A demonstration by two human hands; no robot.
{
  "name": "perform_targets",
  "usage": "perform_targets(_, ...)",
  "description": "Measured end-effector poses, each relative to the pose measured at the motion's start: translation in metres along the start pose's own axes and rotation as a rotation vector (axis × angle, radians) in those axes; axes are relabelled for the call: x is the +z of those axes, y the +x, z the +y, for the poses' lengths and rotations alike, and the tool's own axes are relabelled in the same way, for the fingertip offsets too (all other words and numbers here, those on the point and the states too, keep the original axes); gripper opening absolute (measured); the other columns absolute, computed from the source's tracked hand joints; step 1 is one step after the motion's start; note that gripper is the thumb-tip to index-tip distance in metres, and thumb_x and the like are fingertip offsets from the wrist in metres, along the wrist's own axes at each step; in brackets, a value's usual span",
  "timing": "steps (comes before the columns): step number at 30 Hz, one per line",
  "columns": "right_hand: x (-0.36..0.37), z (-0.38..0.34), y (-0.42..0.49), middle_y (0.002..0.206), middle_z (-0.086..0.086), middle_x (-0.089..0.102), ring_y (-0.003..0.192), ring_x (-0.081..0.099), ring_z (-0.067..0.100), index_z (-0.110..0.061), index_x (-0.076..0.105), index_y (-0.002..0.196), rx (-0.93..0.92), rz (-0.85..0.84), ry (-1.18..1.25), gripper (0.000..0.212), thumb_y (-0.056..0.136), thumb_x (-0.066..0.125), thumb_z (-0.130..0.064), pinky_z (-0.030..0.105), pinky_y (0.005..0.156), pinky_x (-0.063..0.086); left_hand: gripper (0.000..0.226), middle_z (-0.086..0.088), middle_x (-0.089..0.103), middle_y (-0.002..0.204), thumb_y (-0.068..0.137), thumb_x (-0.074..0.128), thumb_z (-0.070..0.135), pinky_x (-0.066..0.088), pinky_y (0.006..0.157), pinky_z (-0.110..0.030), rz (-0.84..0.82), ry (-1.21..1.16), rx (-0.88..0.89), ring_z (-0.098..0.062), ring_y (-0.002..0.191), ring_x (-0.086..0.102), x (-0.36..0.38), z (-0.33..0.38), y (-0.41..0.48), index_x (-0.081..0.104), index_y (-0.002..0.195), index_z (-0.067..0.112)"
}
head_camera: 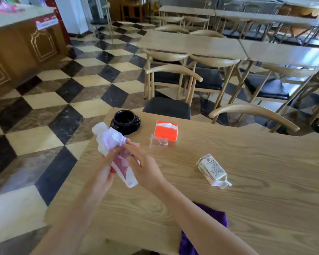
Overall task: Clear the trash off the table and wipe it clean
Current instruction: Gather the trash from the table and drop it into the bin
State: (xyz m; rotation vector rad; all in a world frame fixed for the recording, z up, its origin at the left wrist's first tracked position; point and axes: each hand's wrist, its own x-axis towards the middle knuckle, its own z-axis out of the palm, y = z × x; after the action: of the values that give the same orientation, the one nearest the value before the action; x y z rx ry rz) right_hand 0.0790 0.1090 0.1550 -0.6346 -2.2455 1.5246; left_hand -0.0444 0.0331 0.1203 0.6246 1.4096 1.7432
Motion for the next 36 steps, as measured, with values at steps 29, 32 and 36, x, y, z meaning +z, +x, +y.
perform_targets(29, 0.227, -0.017, 0.045, 0.143, 0.000, 0.046, 0.130, 0.045, 0.019, -0.030, 0.032, 0.143, -0.070, -0.690, -0.205, 0.061, 0.088, 0.059, -0.036, 0.036, 0.109, 0.038, 0.049, -0.016, 0.065, 0.093, 0.067, 0.072, 0.032, 0.050, 0.069, -0.033, 0.553, -0.145, -0.067, -0.031, 0.088, 0.063, -0.213, -0.017, -0.145, 0.058, 0.105, 0.005)
perform_targets(32, 0.279, -0.023, 0.041, 0.132, 0.001, 0.056, 0.120, 0.054, 0.019, -0.029, 0.040, 0.136, -0.045, -0.878, -0.098, 0.057, 0.084, 0.064, -0.038, 0.042, 0.101, 0.045, 0.059, -0.015, 0.059, 0.084, 0.050, 0.082, 0.038, 0.049, 0.070, -0.029, 0.721, -0.213, -0.051, -0.025, 0.080, 0.059, -0.237, -0.024, -0.184, 0.056, 0.091, 0.003)
perform_targets(36, 0.354, -0.018, 0.030, 0.141, 0.005, 0.048, 0.127, 0.049, 0.020, -0.017, 0.035, 0.141, 0.189, -1.129, 0.074, 0.077, 0.077, 0.075, -0.027, 0.046, 0.107, 0.041, 0.051, -0.003, 0.066, 0.088, 0.062, 0.077, 0.032, 0.053, 0.070, -0.025, 0.878, -0.227, -0.018, -0.017, 0.082, 0.064, -0.269, -0.038, -0.244, 0.059, 0.104, 0.010)
